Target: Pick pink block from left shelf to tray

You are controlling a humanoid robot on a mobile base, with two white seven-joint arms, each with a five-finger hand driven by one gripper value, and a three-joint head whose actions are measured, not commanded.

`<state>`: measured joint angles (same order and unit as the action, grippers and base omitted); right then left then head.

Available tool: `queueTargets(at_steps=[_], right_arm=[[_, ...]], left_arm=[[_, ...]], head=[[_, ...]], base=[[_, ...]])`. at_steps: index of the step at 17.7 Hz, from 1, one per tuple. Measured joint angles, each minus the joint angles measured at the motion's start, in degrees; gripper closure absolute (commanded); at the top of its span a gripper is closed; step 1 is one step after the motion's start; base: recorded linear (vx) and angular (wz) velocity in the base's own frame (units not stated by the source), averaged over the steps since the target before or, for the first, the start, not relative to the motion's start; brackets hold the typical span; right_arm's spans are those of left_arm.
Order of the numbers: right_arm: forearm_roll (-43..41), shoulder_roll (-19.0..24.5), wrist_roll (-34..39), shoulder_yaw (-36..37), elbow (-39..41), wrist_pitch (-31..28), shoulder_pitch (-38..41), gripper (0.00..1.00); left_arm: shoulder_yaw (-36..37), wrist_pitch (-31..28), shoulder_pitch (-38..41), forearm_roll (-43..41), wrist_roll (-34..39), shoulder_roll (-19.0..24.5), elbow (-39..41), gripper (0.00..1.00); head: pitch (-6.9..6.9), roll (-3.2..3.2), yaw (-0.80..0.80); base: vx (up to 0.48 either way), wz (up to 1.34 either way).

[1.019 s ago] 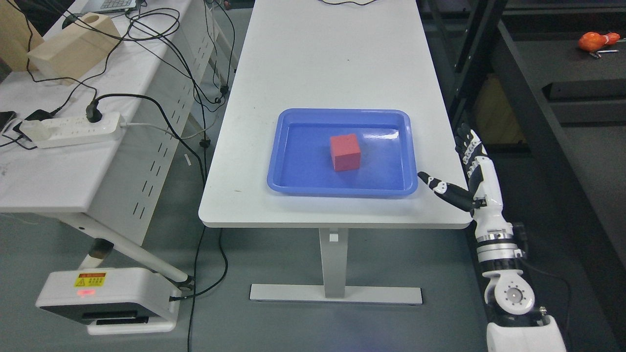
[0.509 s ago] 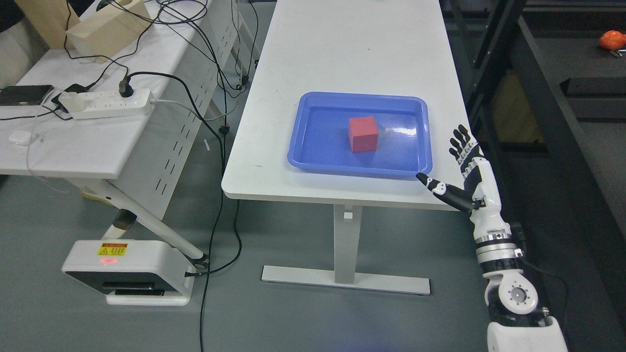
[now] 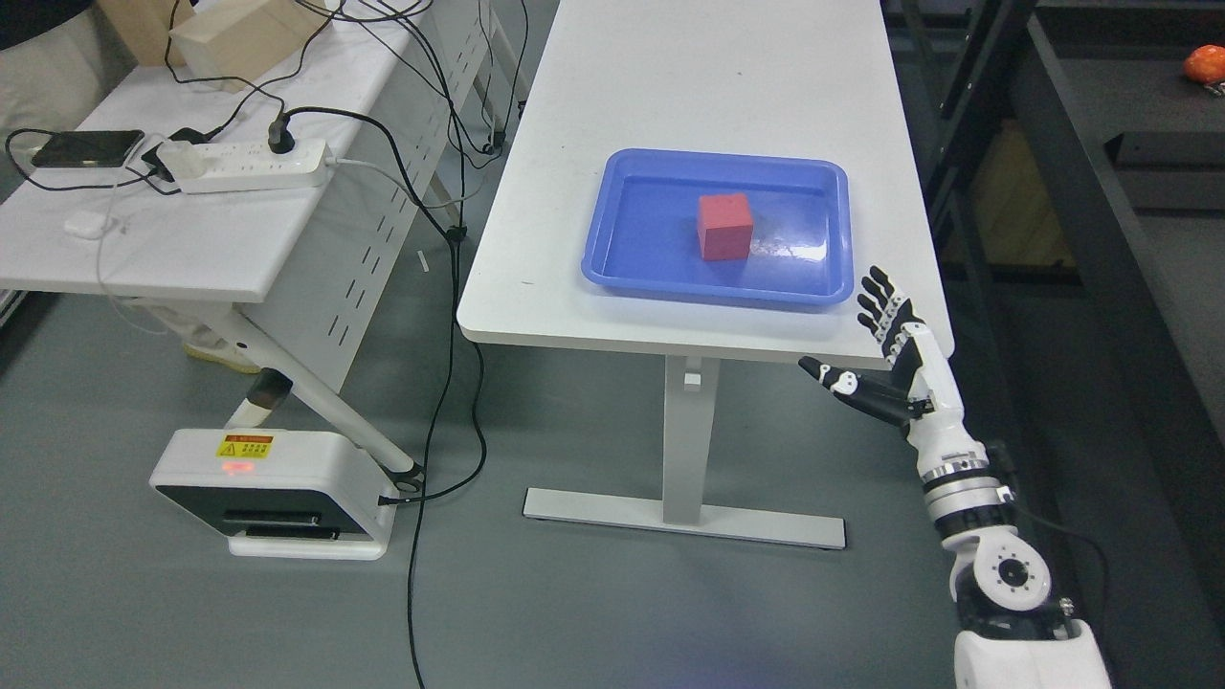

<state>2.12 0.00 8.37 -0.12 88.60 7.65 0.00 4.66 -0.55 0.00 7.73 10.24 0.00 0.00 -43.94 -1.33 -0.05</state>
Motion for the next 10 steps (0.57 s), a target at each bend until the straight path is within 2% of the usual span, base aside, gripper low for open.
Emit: queueTargets(at_steps=[10], right_arm=[[0.83, 0.00, 0.04, 0.08, -0.17, -0.24, 0.00, 0.00]], left_arm=[[0.00, 0.00, 0.00, 0.00, 0.00, 0.00, 0.00, 0.00]], head=[[0.00, 0.00, 0.00]], base=[[-0.083, -0.07]])
